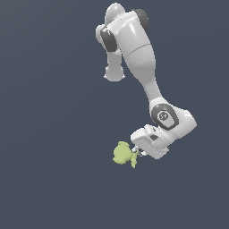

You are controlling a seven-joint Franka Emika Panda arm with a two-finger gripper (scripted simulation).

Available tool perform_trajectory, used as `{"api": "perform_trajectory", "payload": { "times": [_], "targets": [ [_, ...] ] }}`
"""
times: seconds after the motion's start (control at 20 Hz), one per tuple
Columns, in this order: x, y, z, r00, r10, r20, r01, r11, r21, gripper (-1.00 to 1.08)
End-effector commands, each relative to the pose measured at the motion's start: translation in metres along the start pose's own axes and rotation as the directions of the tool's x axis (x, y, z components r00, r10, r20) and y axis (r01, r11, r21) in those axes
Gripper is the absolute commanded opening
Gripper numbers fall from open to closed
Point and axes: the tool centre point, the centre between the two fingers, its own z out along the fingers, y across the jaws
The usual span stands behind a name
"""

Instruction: Pick up the object and move it to a goal position.

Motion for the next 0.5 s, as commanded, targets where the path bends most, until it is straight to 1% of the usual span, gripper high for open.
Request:
{"api": "perform_trajectory", "payload": {
  "times": [0.0,0.35,0.4,0.45],
  "targets": [
    [-0.0011,0.0039,0.0084,1.0,0.003,0.007,-0.003,1.0,-0.009,-1.0],
    [-0.0011,0.0039,0.0084,1.0,0.003,0.007,-0.003,1.0,-0.009,-1.0],
    [0.0032,0.0033,0.0011,1.0,0.003,-0.005,-0.003,1.0,-0.004,-1.0],
    [0.0033,0.0035,0.0009,1.0,0.003,-0.005,-0.003,1.0,-0.004,-1.0]
  ]
}}
